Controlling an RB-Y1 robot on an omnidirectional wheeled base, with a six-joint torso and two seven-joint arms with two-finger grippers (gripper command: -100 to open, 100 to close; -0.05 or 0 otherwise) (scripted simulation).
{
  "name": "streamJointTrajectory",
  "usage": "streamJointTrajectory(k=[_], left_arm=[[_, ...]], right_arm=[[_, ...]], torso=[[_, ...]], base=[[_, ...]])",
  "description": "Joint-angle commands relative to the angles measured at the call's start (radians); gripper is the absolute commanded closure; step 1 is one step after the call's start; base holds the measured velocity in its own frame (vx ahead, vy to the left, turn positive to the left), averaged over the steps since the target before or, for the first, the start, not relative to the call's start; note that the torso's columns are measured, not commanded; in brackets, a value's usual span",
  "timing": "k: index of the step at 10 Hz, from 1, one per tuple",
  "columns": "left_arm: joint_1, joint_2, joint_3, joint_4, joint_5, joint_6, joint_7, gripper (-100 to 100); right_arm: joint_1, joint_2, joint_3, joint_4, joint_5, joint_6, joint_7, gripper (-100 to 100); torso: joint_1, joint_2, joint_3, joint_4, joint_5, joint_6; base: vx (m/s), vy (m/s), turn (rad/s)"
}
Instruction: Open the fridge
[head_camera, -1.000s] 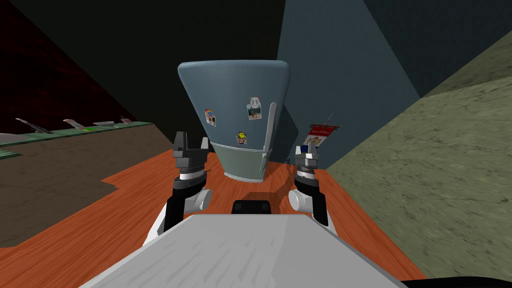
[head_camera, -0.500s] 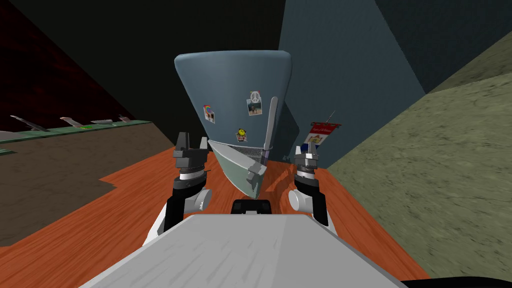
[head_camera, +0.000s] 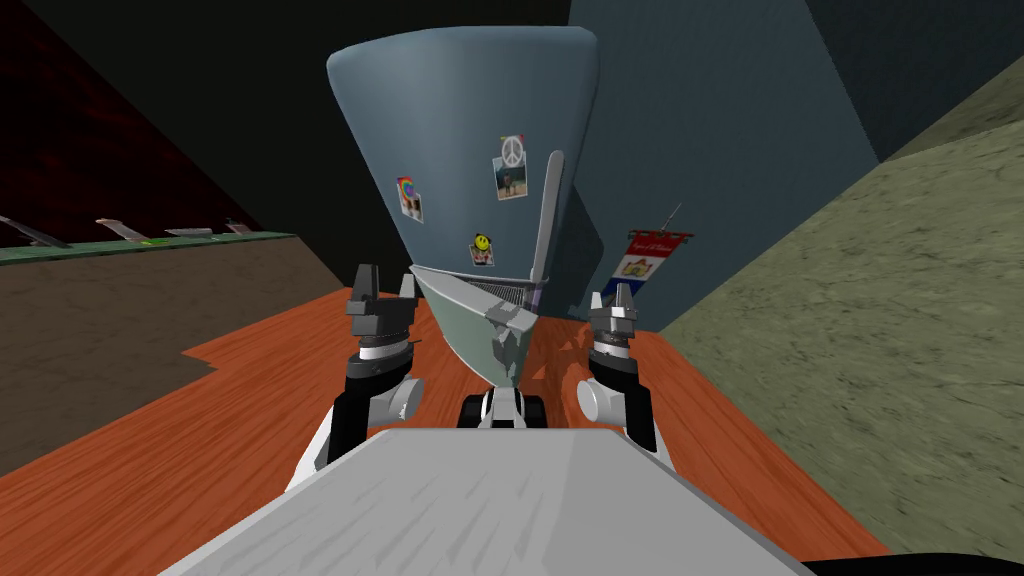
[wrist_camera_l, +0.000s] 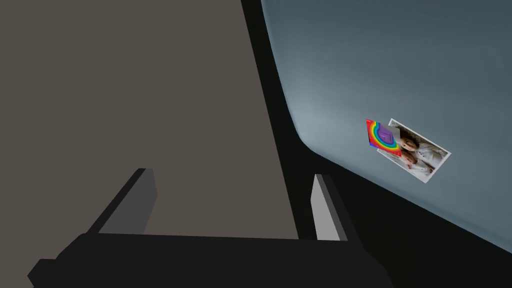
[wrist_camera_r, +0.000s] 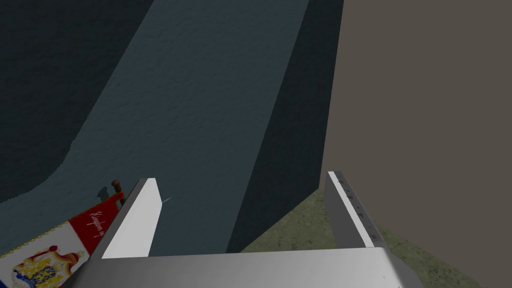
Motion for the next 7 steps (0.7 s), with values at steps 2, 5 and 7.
streamJointTrajectory(k=[2, 5, 7], left_arm=[[-0.006, 0.076, 0.0, 0.038, -0.004, -0.015, -0.008, -100], [-0.017, 0.114, 0.001, 0.103, -0.011, -0.04, -0.021, -100], [-0.023, 0.123, 0.001, 0.141, -0.015, -0.055, -0.029, -100]], right_arm=[[0.0, 0.0, 0.0, 0.0, 0.0, 0.0, 0.0, 0], [0.0, 0.0, 0.0, 0.0, 0.0, 0.0, 0.0, 0], [0.0, 0.0, 0.0, 0.0, 0.0, 0.0, 0.0, 0]], torso=[[-0.002, 0.043, -0.088, 0.043, 0.0, 0.0], [-0.003, 0.046, -0.094, 0.047, -0.001, 0.0], [0.002, 0.048, -0.093, 0.047, 0.0, 0.0]], base=[[0.036, -0.059, -0.01], [0.072, -0.121, -0.017], [0.075, -0.098, -0.013]])
